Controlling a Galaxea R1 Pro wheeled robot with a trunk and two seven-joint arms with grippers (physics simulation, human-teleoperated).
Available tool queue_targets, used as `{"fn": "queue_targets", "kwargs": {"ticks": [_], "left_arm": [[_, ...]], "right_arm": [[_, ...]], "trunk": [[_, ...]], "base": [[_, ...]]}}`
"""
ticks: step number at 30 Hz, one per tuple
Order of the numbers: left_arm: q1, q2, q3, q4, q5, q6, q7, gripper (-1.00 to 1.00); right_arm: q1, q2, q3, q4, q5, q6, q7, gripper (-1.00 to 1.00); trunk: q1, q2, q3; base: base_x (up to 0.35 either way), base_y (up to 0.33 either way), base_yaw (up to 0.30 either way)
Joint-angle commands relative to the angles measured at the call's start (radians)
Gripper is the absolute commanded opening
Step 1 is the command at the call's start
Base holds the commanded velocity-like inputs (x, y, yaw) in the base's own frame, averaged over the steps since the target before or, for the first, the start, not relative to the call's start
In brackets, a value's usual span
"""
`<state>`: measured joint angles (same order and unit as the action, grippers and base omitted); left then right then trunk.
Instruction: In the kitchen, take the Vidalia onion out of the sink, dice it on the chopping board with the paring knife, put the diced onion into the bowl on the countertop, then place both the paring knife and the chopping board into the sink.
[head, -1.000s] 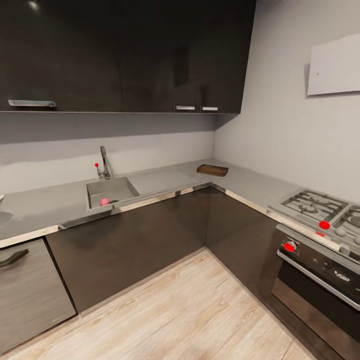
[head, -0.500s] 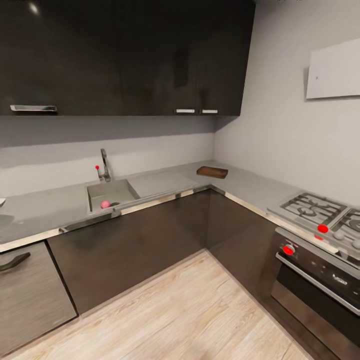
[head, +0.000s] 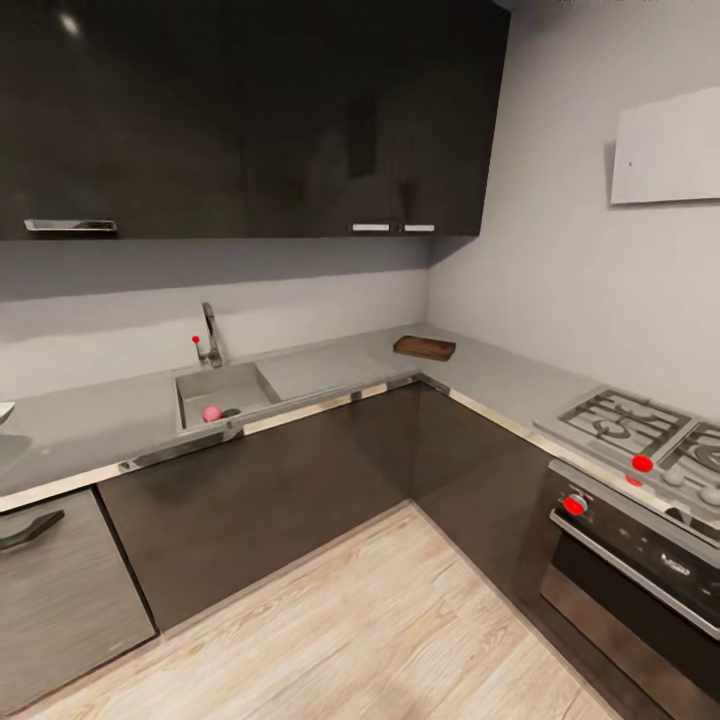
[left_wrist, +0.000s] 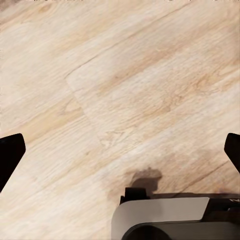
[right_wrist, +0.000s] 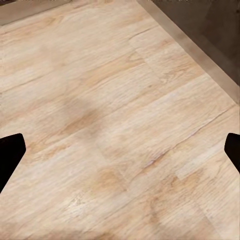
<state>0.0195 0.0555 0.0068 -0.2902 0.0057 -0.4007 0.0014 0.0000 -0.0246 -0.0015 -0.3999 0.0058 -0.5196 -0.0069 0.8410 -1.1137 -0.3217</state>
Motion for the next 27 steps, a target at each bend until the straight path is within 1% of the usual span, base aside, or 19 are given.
{"fn": "queue_targets", "kwargs": {"ticks": [1, 27], "left_arm": [[0.0, 0.001, 0.0, -0.002, 0.0, -0.001, 0.0, 1.0], [0.0, 0.001, -0.001, -0.003, 0.0, -0.002, 0.0, 1.0]], "right_arm": [[0.0, 0.0, 0.0, 0.0, 0.0, -0.002, -0.001, 1.0], [0.0, 0.0, -0.001, 0.0, 0.0, -0.001, -0.001, 1.0]], "trunk": [[-0.004, 0.007, 0.002], [-0.104, 0.189, 0.084]], "base": [[0.0, 0.0, 0.0], [0.0, 0.0, 0.0]]}}
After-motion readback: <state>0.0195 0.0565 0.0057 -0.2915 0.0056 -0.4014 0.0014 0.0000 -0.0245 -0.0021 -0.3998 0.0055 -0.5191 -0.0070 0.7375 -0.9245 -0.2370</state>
